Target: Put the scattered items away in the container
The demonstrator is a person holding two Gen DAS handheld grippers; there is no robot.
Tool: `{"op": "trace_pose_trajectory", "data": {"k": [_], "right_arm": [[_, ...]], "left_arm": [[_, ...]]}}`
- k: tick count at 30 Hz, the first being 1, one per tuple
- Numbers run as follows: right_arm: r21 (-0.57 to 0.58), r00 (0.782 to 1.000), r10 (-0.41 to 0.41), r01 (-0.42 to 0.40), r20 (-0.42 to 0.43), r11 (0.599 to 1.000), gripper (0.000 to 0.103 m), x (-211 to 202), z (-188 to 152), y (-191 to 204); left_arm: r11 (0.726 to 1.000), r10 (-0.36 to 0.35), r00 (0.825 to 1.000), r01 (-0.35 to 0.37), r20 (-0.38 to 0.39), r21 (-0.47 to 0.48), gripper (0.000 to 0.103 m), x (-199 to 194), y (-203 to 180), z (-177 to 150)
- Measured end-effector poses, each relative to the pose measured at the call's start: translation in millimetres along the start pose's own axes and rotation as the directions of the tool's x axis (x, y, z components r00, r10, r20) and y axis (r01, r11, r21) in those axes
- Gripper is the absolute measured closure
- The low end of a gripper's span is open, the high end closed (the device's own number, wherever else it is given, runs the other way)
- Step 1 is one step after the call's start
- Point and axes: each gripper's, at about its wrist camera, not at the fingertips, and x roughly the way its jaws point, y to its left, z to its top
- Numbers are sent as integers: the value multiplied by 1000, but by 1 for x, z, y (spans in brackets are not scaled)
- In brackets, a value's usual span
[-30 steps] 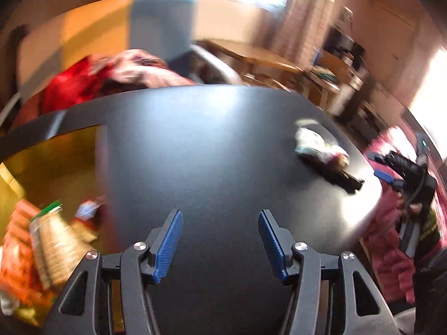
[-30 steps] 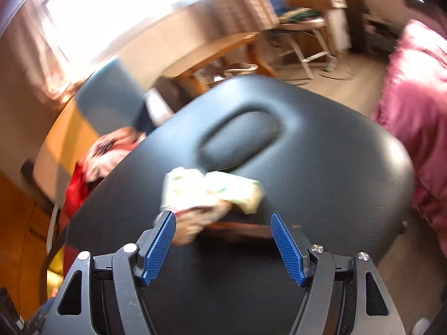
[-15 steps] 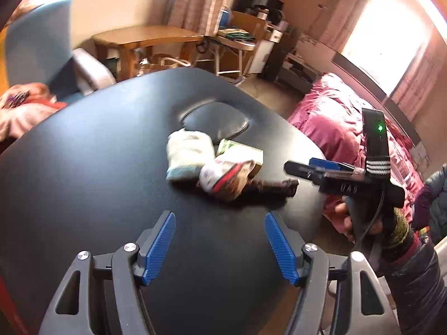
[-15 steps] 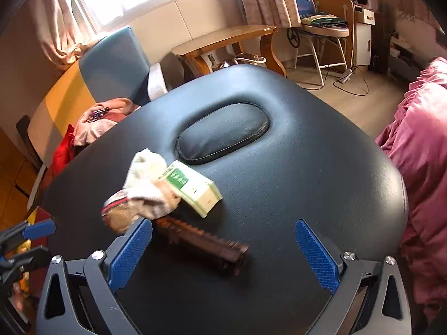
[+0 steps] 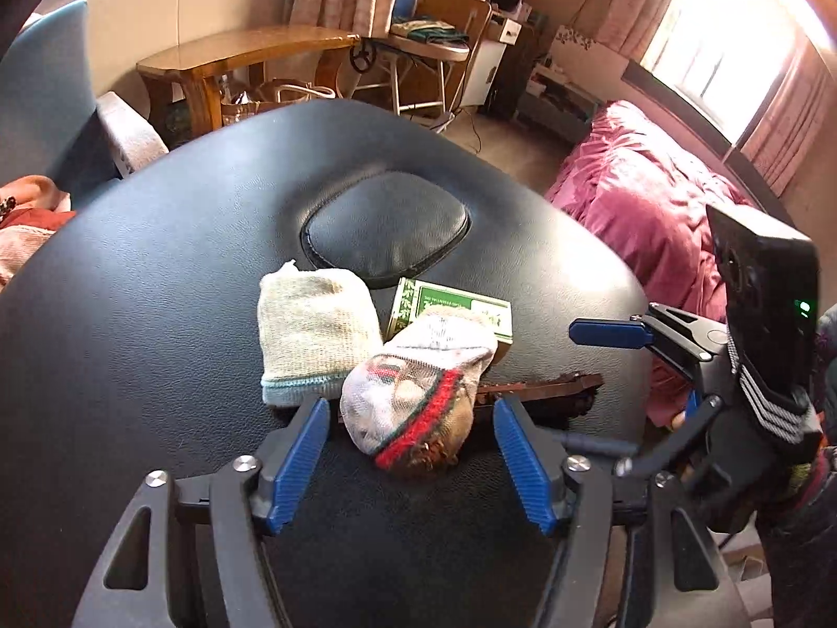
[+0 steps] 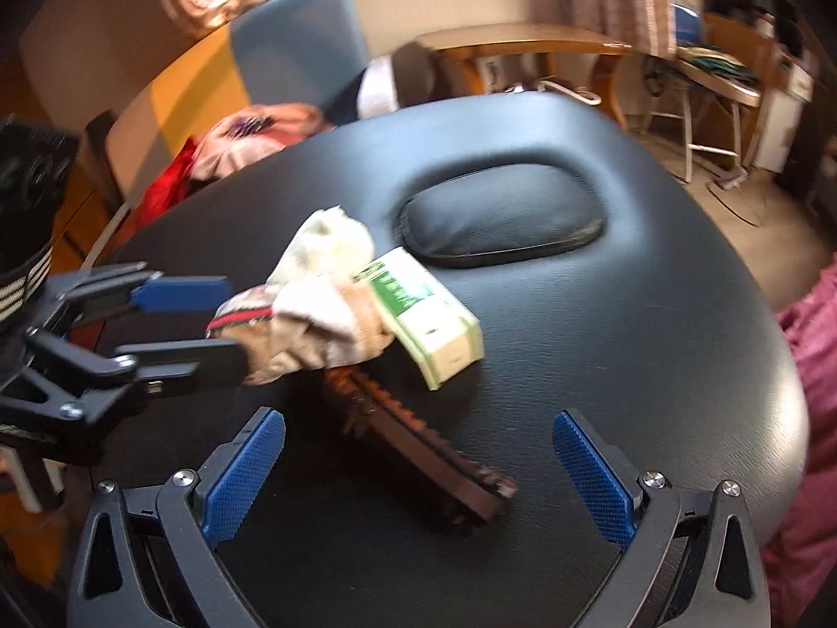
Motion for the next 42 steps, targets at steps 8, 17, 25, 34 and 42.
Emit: {"op": "trace_pose_trajectory", "data": {"k": [8,17,25,34,42], "right_arm": [[-124,989,110,-121,-96,985,0,22,-18,44],[-91,967,234,-243,-99,966,0,10,-35,71],[-37,997,82,-82,-4,996,4,-12,-28,69],[-28,997,-72,71,-27,997,48,7,-18,66],[-29,996,-78,76,-43,997,48,19,-14,58]], "left_arm": [[998,-7,1000,5,-30,-70,67,-3,33,-29],[981,55,998,-59,-25,-185,68,-41,83,-87],[981,57,997,-44,61,-191,47,-85,98,-104],[999,5,997,-3,78,-37,40,-68,67,-63],[985,-35,999,28,38,172,39,-45,38,-35]]}}
